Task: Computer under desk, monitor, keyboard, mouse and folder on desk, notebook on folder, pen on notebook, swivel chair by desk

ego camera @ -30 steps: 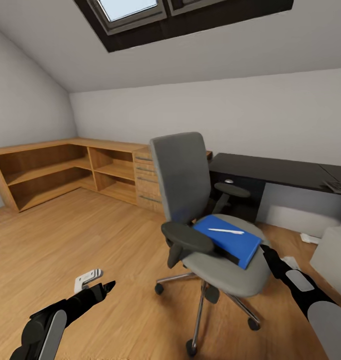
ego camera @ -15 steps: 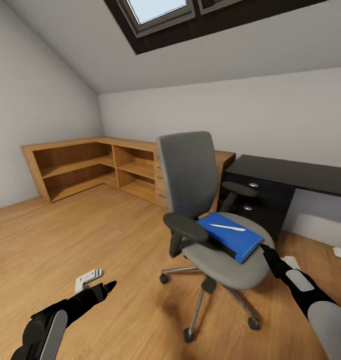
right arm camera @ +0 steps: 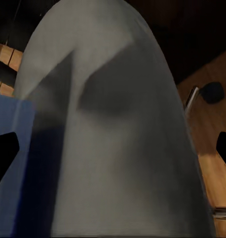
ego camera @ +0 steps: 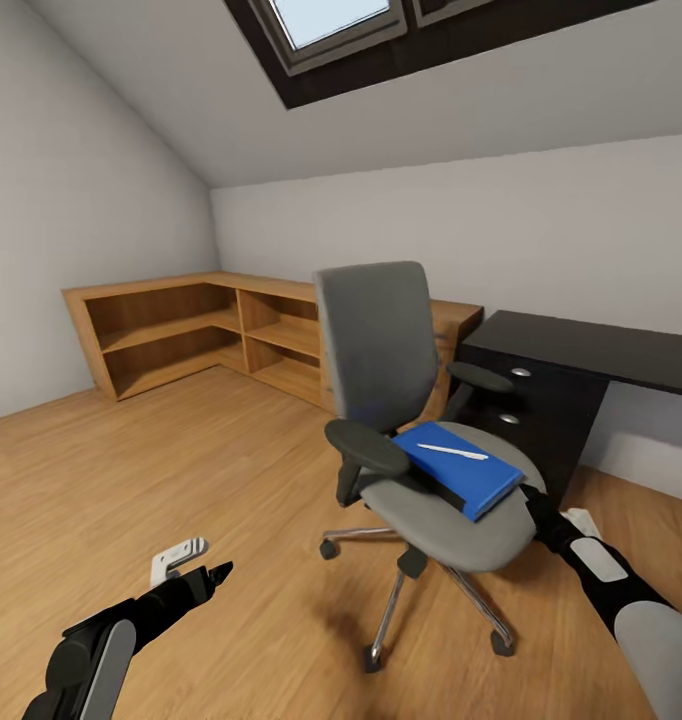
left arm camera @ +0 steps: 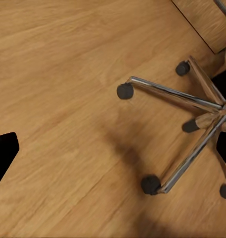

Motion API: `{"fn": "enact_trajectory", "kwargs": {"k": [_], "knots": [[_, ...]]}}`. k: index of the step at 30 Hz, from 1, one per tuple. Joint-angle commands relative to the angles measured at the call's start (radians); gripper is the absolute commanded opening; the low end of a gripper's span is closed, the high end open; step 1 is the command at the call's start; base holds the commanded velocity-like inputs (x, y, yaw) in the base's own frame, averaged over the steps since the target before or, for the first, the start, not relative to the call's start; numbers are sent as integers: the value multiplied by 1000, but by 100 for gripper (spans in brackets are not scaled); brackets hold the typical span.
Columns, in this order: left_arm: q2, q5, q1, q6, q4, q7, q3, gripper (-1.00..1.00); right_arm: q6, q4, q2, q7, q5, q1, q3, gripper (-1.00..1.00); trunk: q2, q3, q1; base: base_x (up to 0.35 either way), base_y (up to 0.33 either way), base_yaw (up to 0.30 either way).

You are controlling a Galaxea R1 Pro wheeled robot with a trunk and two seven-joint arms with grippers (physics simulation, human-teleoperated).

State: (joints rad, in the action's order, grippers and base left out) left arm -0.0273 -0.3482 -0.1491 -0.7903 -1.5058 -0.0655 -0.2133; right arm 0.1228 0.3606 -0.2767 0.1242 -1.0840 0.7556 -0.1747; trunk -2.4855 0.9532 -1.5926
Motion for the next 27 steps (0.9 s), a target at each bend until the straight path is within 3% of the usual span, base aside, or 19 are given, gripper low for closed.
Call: {"fn": "enact_trajectory", "kwargs": {"k": [1,16,27], "knots": [[-1,3,-1,-6,-1,-7,-3,100,6,0,1,12,-8,0,-5,100,0,1,0,-148,0,0],[0,2,-1,-7,-1,-8,-3,100,-6,1,9,19,-8,-1,-5,100,0,1,0,-152,0,0],[0,2,-1,-7,-1,-7,-3,100,-7,-3,24,20,-11,-1,-2,100,0,1,0,-7,0,0]]}}
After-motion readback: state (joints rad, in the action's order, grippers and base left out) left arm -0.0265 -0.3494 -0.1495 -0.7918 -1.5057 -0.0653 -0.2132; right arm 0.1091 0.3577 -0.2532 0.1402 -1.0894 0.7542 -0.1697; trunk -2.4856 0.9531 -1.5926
